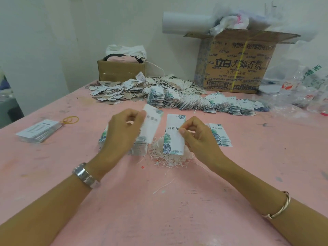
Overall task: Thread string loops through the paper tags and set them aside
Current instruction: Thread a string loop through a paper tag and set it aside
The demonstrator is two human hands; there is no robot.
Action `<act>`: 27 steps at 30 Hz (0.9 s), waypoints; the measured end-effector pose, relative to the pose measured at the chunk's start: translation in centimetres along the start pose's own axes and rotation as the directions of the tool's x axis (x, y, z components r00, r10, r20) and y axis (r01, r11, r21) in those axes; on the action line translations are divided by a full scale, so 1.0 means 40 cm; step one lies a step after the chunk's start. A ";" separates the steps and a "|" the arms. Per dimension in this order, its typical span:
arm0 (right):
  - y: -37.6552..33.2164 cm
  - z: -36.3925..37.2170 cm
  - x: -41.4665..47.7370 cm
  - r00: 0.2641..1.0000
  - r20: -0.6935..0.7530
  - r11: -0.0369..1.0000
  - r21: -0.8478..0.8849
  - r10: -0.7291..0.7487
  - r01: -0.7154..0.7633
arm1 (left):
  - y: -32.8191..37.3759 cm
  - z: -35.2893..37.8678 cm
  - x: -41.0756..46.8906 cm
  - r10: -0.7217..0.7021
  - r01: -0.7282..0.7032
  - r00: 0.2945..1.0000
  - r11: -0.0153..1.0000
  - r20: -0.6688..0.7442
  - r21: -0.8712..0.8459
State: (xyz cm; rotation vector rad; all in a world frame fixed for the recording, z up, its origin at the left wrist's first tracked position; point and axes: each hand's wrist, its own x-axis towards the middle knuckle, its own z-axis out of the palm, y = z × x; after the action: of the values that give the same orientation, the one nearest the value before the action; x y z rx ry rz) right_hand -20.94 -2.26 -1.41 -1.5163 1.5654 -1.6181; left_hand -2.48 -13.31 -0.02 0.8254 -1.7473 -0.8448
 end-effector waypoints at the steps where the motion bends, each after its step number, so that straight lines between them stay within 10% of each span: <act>1: -0.002 0.001 -0.001 1.000 0.006 1.000 -0.005 -0.013 0.013 | 0.006 0.023 -0.015 -0.016 0.018 0.999 0.998 0.028 -0.067; 27: -0.037 0.026 -0.045 0.965 0.142 0.970 -0.069 -0.220 0.231 | 0.020 0.089 -0.088 -0.110 0.113 0.994 0.940 0.027 -0.323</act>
State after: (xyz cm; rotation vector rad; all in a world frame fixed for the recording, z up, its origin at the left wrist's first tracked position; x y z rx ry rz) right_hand -18.92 -0.75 -1.07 -1.8667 1.4496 -1.5464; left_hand -5.00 -9.35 -1.98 0.7034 -1.5237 -1.1770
